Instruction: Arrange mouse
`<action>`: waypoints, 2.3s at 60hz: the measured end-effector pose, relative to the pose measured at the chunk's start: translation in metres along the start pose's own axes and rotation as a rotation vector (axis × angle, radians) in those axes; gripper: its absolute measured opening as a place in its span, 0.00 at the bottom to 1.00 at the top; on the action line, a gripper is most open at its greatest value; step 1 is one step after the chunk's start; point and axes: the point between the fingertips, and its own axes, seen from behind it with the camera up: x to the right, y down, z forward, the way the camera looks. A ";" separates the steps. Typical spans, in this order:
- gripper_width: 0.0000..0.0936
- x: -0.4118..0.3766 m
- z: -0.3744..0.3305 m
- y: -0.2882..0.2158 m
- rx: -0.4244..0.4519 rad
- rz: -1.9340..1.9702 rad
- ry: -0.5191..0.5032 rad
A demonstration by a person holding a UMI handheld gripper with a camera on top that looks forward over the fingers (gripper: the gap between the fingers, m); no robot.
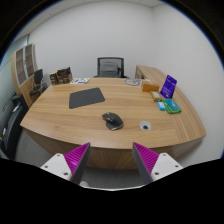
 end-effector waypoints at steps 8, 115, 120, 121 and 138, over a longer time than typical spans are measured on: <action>0.92 -0.013 0.023 -0.010 0.007 -0.009 0.011; 0.47 0.038 0.313 -0.061 -0.129 0.130 0.108; 0.44 0.041 0.312 -0.060 -0.142 0.151 0.128; 0.44 0.041 0.311 -0.060 -0.146 0.154 0.132; 0.44 0.044 0.282 -0.107 -0.095 0.145 0.174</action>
